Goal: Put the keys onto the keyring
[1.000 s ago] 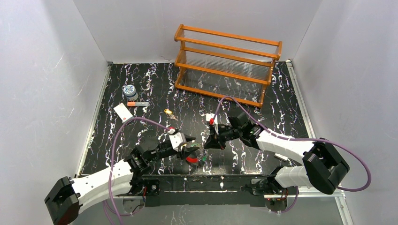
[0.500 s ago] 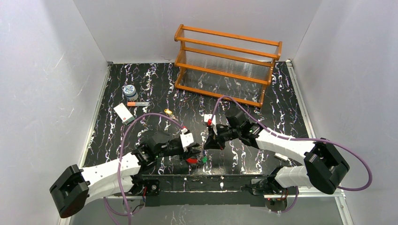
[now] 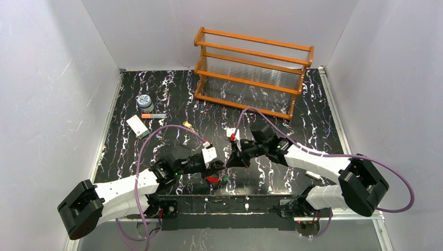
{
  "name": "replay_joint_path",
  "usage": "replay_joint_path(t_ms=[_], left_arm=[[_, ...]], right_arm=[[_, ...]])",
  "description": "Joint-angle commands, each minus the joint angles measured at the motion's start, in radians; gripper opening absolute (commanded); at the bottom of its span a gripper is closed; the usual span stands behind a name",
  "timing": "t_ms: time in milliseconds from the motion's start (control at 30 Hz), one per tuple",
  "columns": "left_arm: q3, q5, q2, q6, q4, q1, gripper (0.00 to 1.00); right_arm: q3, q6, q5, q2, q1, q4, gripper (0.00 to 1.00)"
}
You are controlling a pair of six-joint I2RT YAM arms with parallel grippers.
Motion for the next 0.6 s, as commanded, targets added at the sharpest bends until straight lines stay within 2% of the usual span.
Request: replay_joint_path(t_ms=[0, 100, 133, 233, 300, 367, 567], left_arm=[[0.017, 0.014, 0.005, -0.024, 0.049, -0.004, 0.15], [0.013, 0.015, 0.012, -0.028, 0.055, -0.005, 0.01], [0.012, 0.015, 0.012, -0.028, 0.054, -0.004, 0.00], [0.005, 0.011, 0.010, -0.037, 0.059, -0.003, 0.00], [-0.005, 0.006, 0.002, -0.051, 0.076, -0.004, 0.00], [-0.022, -0.004, -0.008, -0.072, 0.101, -0.004, 0.00], [-0.099, -0.042, -0.069, -0.144, 0.233, -0.003, 0.00]], right_arm=[[0.048, -0.014, -0.026, -0.018, 0.009, 0.020, 0.01], [0.046, -0.010, -0.020, -0.023, 0.009, 0.027, 0.01], [0.043, -0.007, -0.017, -0.025, 0.009, 0.032, 0.02], [0.031, 0.018, 0.004, -0.036, 0.007, 0.058, 0.12], [0.009, 0.049, 0.019, -0.048, 0.006, 0.100, 0.24], [-0.017, 0.075, 0.015, -0.063, -0.003, 0.150, 0.32], [-0.101, 0.170, -0.083, -0.106, -0.078, 0.303, 0.47]])
